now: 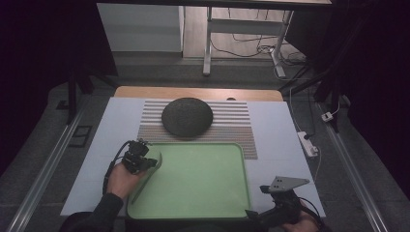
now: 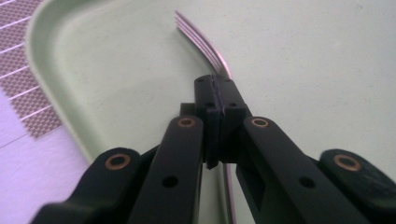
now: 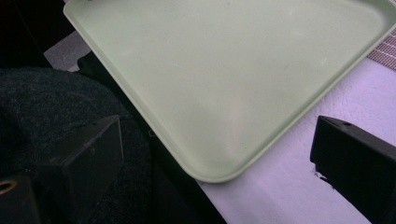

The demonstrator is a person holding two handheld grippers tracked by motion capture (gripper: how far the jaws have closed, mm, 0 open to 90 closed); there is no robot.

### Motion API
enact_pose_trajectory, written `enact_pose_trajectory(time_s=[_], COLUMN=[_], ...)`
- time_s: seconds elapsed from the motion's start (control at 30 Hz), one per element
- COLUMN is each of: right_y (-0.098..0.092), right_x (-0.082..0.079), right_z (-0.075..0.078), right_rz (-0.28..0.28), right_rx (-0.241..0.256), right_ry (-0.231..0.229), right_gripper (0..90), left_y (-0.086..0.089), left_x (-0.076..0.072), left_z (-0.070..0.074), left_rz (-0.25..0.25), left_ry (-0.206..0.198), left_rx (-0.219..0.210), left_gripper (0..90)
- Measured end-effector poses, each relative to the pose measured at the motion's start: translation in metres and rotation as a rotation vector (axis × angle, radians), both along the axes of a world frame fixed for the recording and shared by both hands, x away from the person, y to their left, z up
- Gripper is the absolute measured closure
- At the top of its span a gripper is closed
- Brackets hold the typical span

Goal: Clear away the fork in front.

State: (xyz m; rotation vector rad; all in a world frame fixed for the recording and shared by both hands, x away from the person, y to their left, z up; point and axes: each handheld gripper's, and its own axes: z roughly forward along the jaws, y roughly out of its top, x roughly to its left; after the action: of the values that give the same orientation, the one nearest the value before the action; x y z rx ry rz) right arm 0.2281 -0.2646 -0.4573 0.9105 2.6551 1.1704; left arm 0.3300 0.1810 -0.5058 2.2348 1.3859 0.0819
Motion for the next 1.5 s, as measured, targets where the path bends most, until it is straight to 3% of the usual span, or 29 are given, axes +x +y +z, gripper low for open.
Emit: enact_pose_trajectory(time_s=[0.2,0.33,0.43,0.53,0.7,0.8,1.5], right_y=[0.0,-0.001,-0.001,0.0,0.001,0.0,0.0], right_x=[0.0,0.0,0.001,0.001,0.0,0.0,0.001], right_z=[0.0,0.0,0.0,0.0,0.0,0.0,-0.001], right_rz=[0.002,0.002,0.003,0.008,-0.001,-0.005,-0.001], right_rx=[-0.005,0.004,0.007,0.004,-0.011,-0.011,-0.009], right_ry=[0.0,0.004,0.008,0.012,-0.002,-0.002,0.008], right_gripper=[2.9,2.9,2.9,2.9,3.0,3.0,3.0], left_y=[-0.011,-0.018,-0.02,-0.028,-0.046,-0.049,-0.005], left_x=[0.0,-0.002,-0.004,-0.005,-0.006,-0.006,0.007], left_z=[0.0,0.002,0.007,0.007,-0.003,-0.008,-0.009], left_rz=[-0.048,-0.077,-0.09,-0.135,-0.201,-0.221,-0.054], left_ry=[-0.007,-0.026,-0.055,-0.047,-0.023,-0.033,0.007], left_rx=[-0.005,0.016,-0.008,-0.041,0.018,0.071,0.057], left_gripper=[88.6,88.5,88.6,88.6,88.6,88.6,88.4])
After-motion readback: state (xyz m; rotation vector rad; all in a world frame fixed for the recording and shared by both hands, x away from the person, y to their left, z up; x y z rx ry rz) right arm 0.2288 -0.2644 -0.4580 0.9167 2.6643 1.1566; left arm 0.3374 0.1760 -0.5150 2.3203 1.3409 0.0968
